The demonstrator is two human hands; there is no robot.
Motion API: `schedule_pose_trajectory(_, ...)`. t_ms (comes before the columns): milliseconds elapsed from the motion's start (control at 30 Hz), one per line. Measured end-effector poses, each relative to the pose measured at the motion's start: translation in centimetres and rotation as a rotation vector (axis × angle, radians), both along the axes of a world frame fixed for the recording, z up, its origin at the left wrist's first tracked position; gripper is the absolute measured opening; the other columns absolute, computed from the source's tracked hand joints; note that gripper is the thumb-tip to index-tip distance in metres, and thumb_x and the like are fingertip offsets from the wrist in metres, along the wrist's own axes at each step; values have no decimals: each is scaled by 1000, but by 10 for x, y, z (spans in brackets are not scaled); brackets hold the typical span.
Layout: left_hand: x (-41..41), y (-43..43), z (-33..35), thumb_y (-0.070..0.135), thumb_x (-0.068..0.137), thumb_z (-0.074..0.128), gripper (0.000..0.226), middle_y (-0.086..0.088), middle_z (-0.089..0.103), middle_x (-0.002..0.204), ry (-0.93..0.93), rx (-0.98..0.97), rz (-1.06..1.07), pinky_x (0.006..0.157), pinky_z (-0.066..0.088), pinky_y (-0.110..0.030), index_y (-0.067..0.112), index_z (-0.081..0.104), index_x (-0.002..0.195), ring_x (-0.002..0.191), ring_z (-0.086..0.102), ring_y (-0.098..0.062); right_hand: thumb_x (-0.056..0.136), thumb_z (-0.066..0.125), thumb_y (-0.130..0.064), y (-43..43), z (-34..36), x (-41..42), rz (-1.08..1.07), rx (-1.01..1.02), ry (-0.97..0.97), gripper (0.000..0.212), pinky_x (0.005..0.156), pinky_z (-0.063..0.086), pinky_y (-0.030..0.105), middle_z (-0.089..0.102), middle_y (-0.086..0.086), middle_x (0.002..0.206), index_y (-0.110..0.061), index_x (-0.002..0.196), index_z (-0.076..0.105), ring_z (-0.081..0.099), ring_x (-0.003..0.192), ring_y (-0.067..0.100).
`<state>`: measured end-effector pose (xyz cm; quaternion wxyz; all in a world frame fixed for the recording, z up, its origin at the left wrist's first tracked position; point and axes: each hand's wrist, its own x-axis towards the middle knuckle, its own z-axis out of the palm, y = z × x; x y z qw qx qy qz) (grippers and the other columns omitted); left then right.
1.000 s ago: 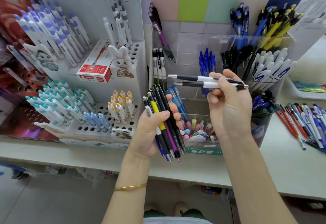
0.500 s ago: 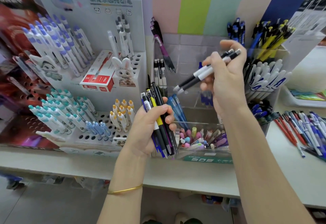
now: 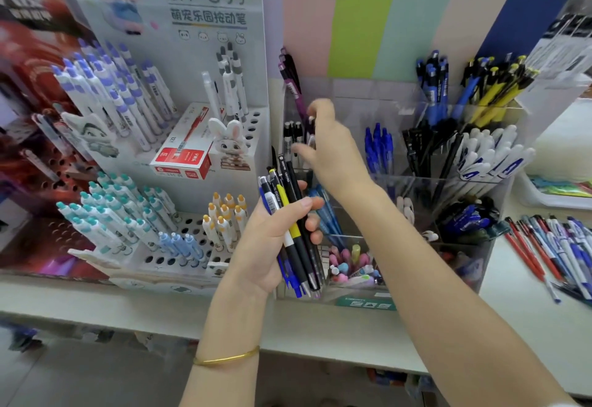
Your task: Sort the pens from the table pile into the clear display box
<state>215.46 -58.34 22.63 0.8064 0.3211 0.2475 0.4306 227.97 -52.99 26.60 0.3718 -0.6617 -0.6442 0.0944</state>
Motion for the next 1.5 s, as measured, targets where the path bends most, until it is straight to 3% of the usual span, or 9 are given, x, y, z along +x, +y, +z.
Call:
schedule_pose_trajectory(133,-2,-4,-3,3,79,60,35,-6,59,73,-29,-1,-50,50,47,-25,8,51,113,57,52,-12,90,64,-23,-10,-1,4,-18,-28,9,47,81,39,28,56,9,118,-9,128,40,52,102,20)
schedule_pose_trajectory(267,-3,-8,-7,0,81,57,35,-5,59,77,-74,20,-105,52,47,-25,8,52,115,59,52,-12,94,57,-17,-35,9,13,-82,127,187,14,67,44,28,58,-3,90,-14,107,55,59,77,16)
schedule_pose_trajectory(467,-1,-13,-6,4,82,59,16,-7,56,76,51,137,-151,55,48,-28,15,70,85,60,54,-14,82,71,-36,-66,10,8,169,-238,258,27,56,50,23,55,-2,74,-23,104,61,54,56,1)
schedule_pose_trajectory(767,3,-26,-15,7,83,62,23,-13,65,82,96,-76,-233,56,55,-31,1,63,105,62,63,-22,96,47,-6,-89,-11,24,19,-341,778,16,39,40,19,56,4,65,-7,101,61,50,44,9)
schedule_pose_trajectory(900,9,-30,-11,-8,93,42,20,-13,72,81,140,-81,-221,52,56,-26,0,59,100,57,67,-19,96,31,-4,-88,-11,26,-159,-237,1062,19,34,31,18,52,2,60,-10,89,48,36,38,9)
schedule_pose_trajectory(1067,16,-30,-11,-6,84,53,24,-15,71,90,109,-76,-246,54,55,-28,2,55,107,58,64,-20,91,62,-28,-97,-9,36,-41,-284,670,26,39,34,18,44,-10,47,-13,73,50,37,37,3)
schedule_pose_trajectory(1167,17,-29,-14,3,76,54,28,-13,66,79,129,-20,-258,59,55,-30,1,58,103,58,61,-20,81,75,-27,-106,-9,32,16,-365,690,29,45,49,31,52,1,52,-7,82,54,49,39,16)
schedule_pose_trajectory(1333,17,-31,-11,4,76,52,39,-19,72,93,27,-101,-266,61,58,-33,-2,60,113,71,71,-25,93,59,-23,-109,-10,29,-5,-268,786,20,44,47,28,57,0,56,-6,84,54,54,50,18)
schedule_pose_trajectory(1500,14,-32,-7,-11,74,57,33,-15,74,89,50,-154,-298,55,58,-36,1,58,105,77,73,-28,100,42,-21,-99,-15,26,-203,-62,628,27,64,46,25,58,-3,63,-10,77,53,54,59,9)
